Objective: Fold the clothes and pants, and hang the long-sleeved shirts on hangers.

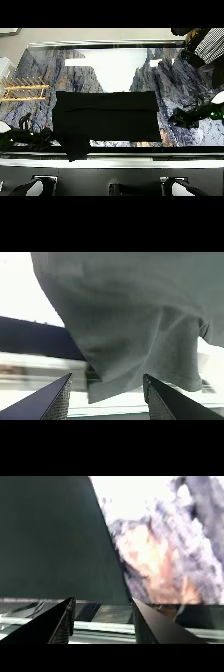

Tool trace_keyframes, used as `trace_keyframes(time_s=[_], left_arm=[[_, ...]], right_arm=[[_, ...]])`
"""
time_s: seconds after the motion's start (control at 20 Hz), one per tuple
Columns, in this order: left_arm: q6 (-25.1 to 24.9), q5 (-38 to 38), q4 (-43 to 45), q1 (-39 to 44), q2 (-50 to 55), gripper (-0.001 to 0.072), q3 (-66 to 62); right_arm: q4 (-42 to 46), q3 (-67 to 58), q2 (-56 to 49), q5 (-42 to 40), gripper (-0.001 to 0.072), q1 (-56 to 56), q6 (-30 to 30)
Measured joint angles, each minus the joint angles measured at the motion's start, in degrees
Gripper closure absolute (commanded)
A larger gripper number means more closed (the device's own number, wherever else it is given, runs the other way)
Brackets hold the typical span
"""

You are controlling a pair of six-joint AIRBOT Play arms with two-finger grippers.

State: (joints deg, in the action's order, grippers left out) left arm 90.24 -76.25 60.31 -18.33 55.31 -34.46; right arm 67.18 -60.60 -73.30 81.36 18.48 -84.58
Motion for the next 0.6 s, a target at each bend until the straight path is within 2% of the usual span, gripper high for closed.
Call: trace_keyframes(time_s=[0.6], left_arm=[[2.75,7.72,-7.98,-0.04,-1.68,0.0198,13.05]], right_arm=[[-3.89,5.55,4.42,-1.95,0.0298,0.24,1.03]])
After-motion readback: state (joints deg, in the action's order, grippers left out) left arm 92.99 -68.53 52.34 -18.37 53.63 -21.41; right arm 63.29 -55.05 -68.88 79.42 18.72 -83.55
